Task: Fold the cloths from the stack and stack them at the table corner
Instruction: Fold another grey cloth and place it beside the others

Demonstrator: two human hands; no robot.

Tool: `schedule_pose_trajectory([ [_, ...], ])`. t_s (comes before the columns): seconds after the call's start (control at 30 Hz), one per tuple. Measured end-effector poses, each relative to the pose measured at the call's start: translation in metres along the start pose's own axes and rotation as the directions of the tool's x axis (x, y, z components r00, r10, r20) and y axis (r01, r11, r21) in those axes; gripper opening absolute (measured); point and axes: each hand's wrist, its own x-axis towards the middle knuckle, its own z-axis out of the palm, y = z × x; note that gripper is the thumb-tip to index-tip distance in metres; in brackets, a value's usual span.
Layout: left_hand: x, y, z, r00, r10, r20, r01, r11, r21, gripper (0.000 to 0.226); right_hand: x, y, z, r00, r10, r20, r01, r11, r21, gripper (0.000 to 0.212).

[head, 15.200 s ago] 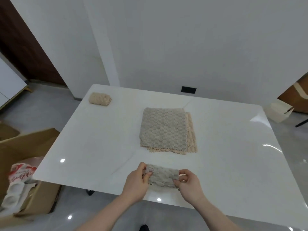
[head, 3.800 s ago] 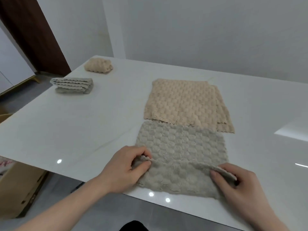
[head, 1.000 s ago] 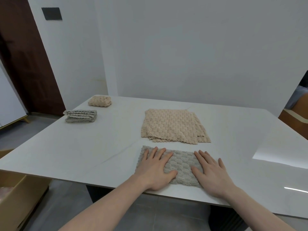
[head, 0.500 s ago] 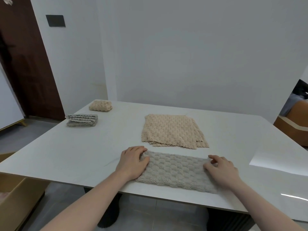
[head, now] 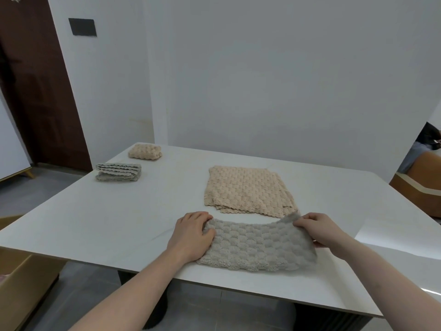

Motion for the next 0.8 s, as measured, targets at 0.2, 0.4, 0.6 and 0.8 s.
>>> schedule_pose_trajectory([
  [0.2,-0.001,-0.002,-0.003,1.000,-0.012,0.011,0.012,0.998,-0.054,0.049,-0.019,-0.043,0.010,0.988,-0.044,0.148,0.024,0.990,0.136,0.023],
  [0.4,0.000,-0.003,-0.005,0.999,-0.034,-0.006,0.033,0.987,-0.160,0.050,-0.025,-0.080,0.047,0.967,-0.132,0.219,0.095,0.981,0.171,0.022],
  [0.6,-0.002,-0.003,-0.008,0.998,-0.064,-0.003,0.062,0.974,-0.217,0.049,-0.031,-0.099,0.098,0.956,-0.184,0.227,0.158,0.979,0.128,0.022],
  [0.8,-0.002,-0.005,-0.010,0.992,-0.122,-0.011,0.111,0.933,-0.343,0.041,-0.034,-0.099,0.141,0.959,-0.182,0.216,0.139,0.970,0.198,0.027],
])
